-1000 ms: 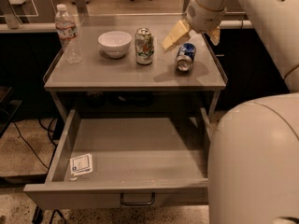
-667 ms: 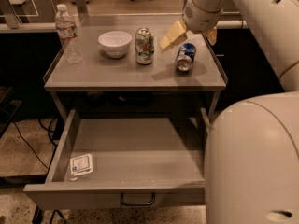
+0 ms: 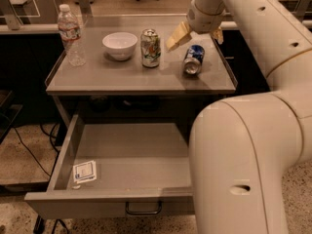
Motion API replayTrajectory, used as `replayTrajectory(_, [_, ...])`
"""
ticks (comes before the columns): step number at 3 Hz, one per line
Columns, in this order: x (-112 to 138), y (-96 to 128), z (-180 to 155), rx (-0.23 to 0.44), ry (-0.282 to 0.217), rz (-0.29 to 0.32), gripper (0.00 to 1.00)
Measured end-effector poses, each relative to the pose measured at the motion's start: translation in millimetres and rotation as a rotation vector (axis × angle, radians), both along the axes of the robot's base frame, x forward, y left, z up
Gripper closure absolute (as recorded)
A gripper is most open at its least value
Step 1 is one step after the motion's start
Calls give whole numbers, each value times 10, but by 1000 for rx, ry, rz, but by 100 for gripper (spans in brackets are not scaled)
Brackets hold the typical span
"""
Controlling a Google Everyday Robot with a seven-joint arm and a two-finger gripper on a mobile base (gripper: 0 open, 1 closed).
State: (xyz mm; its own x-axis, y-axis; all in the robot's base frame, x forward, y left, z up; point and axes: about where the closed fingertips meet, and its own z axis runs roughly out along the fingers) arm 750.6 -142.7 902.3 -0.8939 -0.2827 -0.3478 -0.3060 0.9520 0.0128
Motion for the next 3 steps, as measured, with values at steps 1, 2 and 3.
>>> replayTrajectory(1, [101,-45,-59,-16,0,-21,0])
replayTrajectory(2, [199,-86,-165,-34,8,-38,0])
replayTrajectory(3, [274,-120,-271,-46,17,-50,0])
